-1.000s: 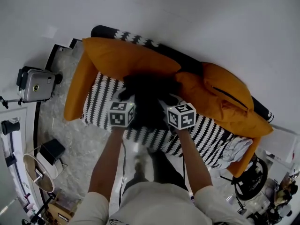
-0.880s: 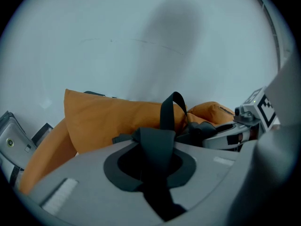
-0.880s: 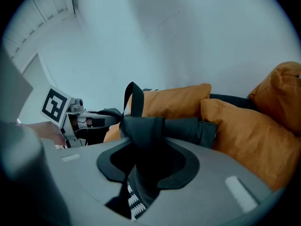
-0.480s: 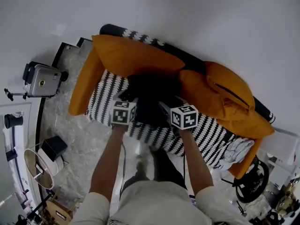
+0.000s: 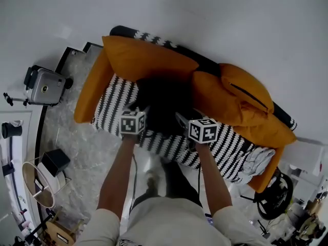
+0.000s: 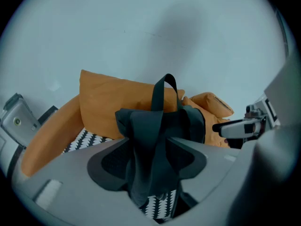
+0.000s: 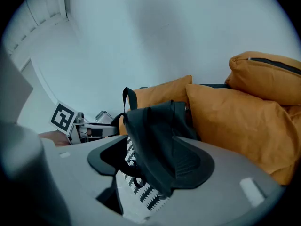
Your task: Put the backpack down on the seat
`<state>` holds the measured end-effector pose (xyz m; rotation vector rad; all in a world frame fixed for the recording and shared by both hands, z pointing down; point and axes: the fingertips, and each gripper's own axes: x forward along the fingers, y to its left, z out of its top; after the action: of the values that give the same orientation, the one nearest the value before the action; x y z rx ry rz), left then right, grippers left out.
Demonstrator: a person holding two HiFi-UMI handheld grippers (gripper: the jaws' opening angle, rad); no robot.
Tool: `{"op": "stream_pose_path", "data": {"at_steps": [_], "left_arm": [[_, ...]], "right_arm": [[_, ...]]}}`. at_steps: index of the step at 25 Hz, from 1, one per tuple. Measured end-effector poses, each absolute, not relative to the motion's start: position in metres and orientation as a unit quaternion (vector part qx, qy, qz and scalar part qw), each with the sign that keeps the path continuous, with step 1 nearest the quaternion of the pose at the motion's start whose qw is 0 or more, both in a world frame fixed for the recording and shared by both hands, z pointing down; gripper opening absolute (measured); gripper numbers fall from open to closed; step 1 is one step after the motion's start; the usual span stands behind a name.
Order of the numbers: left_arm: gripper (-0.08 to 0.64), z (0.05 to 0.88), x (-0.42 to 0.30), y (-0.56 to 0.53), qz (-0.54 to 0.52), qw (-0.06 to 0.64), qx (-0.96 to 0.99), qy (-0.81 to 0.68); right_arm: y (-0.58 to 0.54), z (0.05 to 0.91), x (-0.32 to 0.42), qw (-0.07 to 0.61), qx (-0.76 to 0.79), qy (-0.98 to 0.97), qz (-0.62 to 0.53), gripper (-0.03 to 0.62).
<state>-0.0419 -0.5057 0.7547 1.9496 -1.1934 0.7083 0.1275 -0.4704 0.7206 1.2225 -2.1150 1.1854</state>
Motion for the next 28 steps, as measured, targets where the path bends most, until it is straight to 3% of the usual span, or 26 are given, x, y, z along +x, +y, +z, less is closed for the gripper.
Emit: {"op": "stream_pose_path", "data": {"at_steps": [8, 22, 28], "left_arm": [[0.253, 0.767, -0.057, -0.47, 0.261, 0.39, 0.744, -0.475], [0.21, 0.706, -0.083, -0.431, 0.222, 0.351, 0.781, -0.467], [0.193, 0.669, -0.102, -0.409, 0.2, 0.322, 0.792, -0.479]], "right_arm": [[-0.438, 0.711, 0.124, 0.213, 0.449, -0.759, 0.42, 0.287], [-0.398, 0.658, 0.132, 0.223, 0.488, -0.771, 0.344, 0.245], [-0.374, 0.616, 0.129, 0.207, 0.499, -0.785, 0.304, 0.162]]}}
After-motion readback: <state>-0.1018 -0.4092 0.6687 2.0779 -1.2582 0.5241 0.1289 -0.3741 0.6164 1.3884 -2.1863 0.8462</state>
